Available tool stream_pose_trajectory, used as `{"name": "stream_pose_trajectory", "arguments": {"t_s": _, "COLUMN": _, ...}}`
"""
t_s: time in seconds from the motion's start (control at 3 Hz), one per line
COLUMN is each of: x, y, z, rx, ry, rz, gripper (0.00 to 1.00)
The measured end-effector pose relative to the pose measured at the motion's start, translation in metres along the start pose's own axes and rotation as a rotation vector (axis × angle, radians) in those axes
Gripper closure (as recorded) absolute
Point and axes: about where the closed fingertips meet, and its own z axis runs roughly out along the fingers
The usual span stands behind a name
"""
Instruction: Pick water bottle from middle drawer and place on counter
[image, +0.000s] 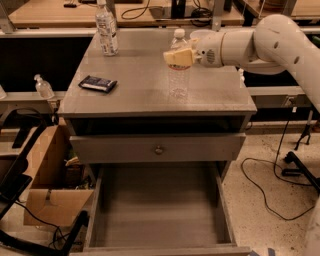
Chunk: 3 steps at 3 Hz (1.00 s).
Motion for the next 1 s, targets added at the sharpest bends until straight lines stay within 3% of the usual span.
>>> {"name": "stream_pose_trajectory", "arguments": {"t_s": 0.67, "x": 0.0038, "y": -0.0121, "z": -0.0012, "rx": 0.026, "ry": 0.013, "rz": 0.019, "gripper": 1.00}}
{"name": "stream_pose_trajectory", "arguments": {"t_s": 1.0, "x": 0.0037, "y": -0.0121, "z": -0.0012, "rx": 0.026, "ry": 0.013, "rz": 0.019, "gripper": 0.81}}
